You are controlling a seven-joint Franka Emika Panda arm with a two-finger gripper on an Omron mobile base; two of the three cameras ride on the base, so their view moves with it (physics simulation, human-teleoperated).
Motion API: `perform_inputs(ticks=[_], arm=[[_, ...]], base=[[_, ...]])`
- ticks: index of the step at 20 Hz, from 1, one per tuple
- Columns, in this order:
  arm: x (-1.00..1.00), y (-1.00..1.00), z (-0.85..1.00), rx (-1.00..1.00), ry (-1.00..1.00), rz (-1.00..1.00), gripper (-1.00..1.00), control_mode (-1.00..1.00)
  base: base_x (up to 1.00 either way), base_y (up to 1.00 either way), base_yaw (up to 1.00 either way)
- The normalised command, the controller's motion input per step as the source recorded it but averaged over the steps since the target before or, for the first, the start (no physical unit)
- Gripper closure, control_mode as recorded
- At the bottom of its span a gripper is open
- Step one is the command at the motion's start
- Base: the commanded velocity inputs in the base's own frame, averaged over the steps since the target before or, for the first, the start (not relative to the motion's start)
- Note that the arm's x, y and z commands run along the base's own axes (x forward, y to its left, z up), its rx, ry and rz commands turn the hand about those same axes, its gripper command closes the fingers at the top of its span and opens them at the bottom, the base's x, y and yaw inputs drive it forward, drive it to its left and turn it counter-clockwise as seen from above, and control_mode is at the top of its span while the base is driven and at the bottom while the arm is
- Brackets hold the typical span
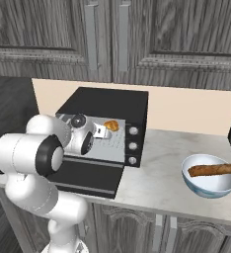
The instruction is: Pick up the heated bread from the toaster oven and place it in the bowl. Then move the bread bowl to the dining counter.
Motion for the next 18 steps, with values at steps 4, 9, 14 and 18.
perform_inputs(ticks=[4,9,14,18], arm=[[-0.89,0.00,-0.19,0.00,0.24,-0.02,-1.00,-1.00],[-1.00,0.00,-0.35,0.00,0.15,-0.01,-1.00,-1.00],[-1.00,0.00,-0.44,0.00,0.12,-0.02,-1.00,-1.00],[-1.00,0.00,-0.48,0.00,0.14,-0.03,-1.00,-1.00]], base=[[0.00,0.00,0.00],[0.00,0.00,0.00],[0.00,0.00,0.00],[0.00,0.00,0.00]])
